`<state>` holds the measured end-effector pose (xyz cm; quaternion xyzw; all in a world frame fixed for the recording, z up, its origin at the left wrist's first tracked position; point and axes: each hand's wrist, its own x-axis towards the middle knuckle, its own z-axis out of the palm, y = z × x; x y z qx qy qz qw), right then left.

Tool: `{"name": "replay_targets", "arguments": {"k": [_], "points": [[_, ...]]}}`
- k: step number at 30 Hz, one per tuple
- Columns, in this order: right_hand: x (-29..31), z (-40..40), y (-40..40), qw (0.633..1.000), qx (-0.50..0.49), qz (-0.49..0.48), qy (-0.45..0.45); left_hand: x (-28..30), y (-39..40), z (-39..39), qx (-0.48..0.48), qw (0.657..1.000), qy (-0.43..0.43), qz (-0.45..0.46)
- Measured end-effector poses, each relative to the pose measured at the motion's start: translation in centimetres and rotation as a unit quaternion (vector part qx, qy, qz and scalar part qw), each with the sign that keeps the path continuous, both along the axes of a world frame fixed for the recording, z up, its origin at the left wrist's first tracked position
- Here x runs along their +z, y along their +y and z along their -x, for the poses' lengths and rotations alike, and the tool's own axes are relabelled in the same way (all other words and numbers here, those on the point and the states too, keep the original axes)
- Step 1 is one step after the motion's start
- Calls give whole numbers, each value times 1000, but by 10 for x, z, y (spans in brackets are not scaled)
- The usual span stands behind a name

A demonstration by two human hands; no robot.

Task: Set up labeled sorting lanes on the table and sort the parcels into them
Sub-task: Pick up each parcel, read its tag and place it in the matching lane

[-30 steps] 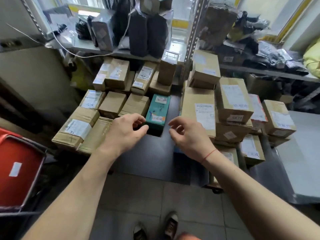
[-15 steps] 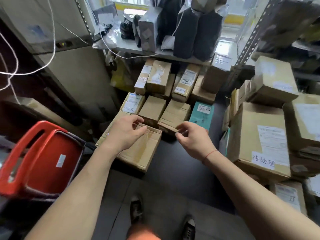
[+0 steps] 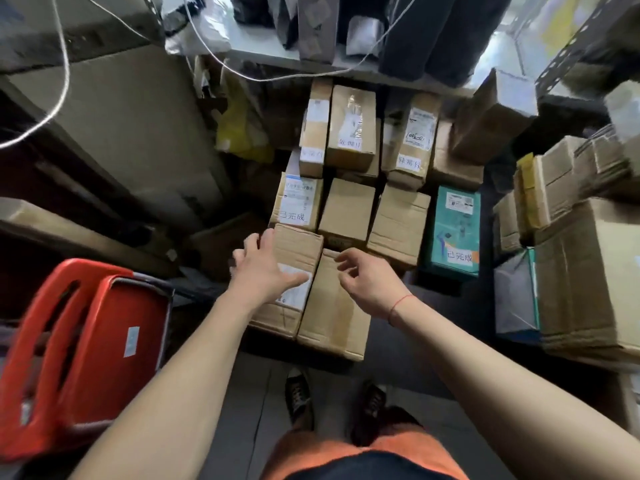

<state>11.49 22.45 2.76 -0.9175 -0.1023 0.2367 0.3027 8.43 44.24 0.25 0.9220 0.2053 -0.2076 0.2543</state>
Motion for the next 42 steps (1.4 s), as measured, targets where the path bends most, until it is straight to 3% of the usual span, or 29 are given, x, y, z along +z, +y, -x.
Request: {"name": "replay_targets", "arguments": {"k": [5, 10, 14, 17, 20, 23, 25, 27, 33, 35, 38, 42], "points": [[-15, -2, 29, 999, -2, 10, 43, -32, -29, 12, 18, 998, 43, -36], [-25, 1, 29, 999, -12, 3, 46, -32, -29, 14, 42, 998, 5, -48], [-25, 4, 23, 996, -38, -46, 60, 7, 3, 9, 80, 996, -21, 25], [-19, 2, 21, 980, -77, -149, 107, 50, 32, 3, 102, 984, -57, 134], [-8, -8, 20, 921, -128, -302, 211, 81, 43, 2, 118, 938, -96, 313], [4, -19, 11, 855, -113, -412, 296, 84, 37, 0, 148, 845, -97, 504], [13, -25, 3, 829, -99, -441, 330, 82, 28, -2, 161, 803, -88, 566], [18, -29, -6, 815, -100, -456, 343, 80, 18, -4, 152, 787, -80, 592], [24, -31, -28, 814, -157, -469, 306, 75, -5, -11, 132, 781, -65, 607], [26, -32, -31, 819, -177, -465, 285, 75, -8, -13, 126, 806, -67, 575], [25, -36, -35, 838, -205, -444, 242, 78, -11, -15, 127, 870, -95, 467], [21, -36, -40, 843, -216, -428, 246, 79, -15, -13, 132, 863, -84, 480]]}}
